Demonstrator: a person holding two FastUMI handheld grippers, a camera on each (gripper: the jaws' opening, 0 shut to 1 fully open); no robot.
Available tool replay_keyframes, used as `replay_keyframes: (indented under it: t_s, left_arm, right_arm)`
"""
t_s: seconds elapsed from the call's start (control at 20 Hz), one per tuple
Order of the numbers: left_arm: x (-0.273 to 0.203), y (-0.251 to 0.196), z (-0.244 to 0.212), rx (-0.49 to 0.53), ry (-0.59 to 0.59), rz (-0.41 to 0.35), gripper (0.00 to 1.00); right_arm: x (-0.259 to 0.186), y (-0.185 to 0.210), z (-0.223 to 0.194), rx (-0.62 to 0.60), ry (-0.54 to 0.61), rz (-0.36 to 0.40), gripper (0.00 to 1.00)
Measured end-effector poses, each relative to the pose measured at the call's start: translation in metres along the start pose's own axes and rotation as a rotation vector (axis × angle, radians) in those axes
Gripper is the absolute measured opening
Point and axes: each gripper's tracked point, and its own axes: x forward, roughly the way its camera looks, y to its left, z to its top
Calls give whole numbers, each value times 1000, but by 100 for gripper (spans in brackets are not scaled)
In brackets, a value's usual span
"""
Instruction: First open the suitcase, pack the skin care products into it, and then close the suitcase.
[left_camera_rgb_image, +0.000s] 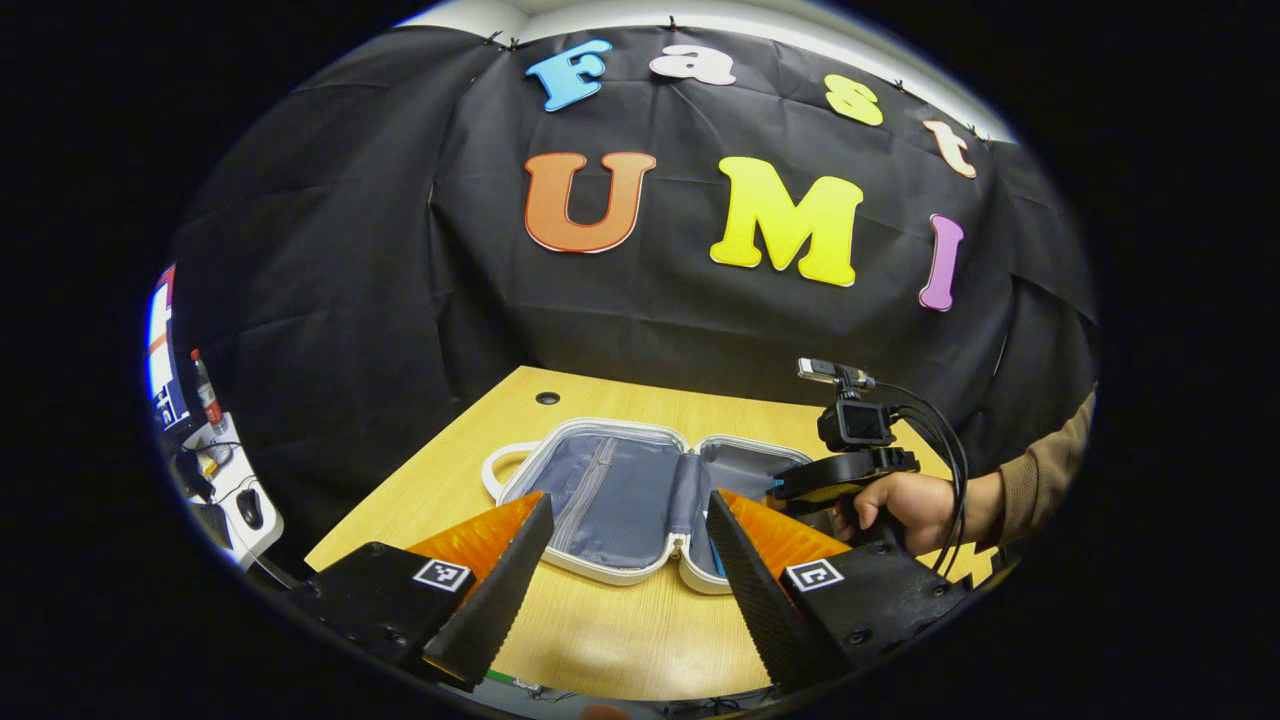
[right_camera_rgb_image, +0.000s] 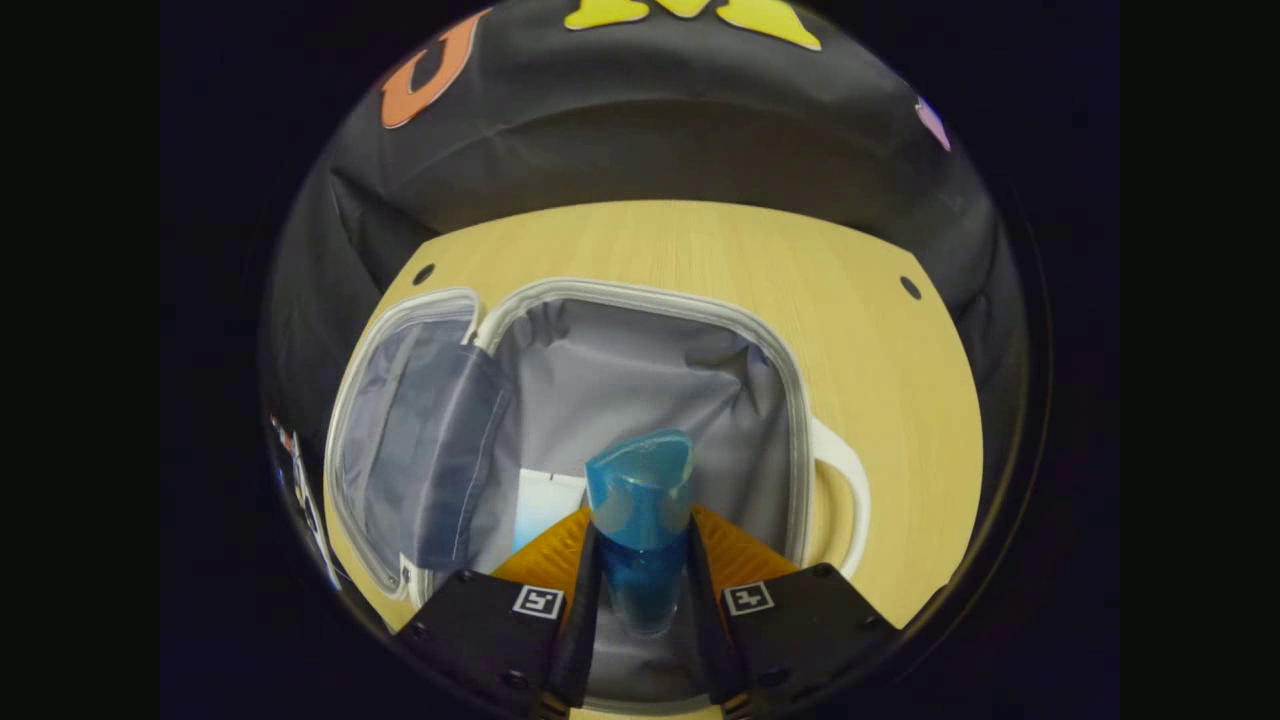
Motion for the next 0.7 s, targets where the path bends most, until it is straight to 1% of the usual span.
replay_keyframes:
  t_s: [0.25, 0.3, 0.45, 0.55, 0.65, 0.7]
  left_arm:
    - [8, 24, -5, -20, 18, 45, 99]
    - [10, 31, -5, -26, 21, 60, 99]
    - [13, 47, -9, -66, 35, 85, 99]
    - [16, 60, -11, -87, 39, 104, 99]
    - [21, 71, -16, -122, 41, 99, 98]
    - [24, 78, -17, -148, 48, 94, 99]
  right_arm:
    - [14, -7, -27, 57, 120, -42, 41]
    - [15, -7, -23, 58, 106, -44, 41]
    - [14, -7, -25, 62, 121, -40, 42]
    - [13, -5, -23, 65, 113, -15, 45]
    - [8, -1, -27, 61, 133, 5, 52]
    - [2, -1, -26, 51, 130, 10, 61]
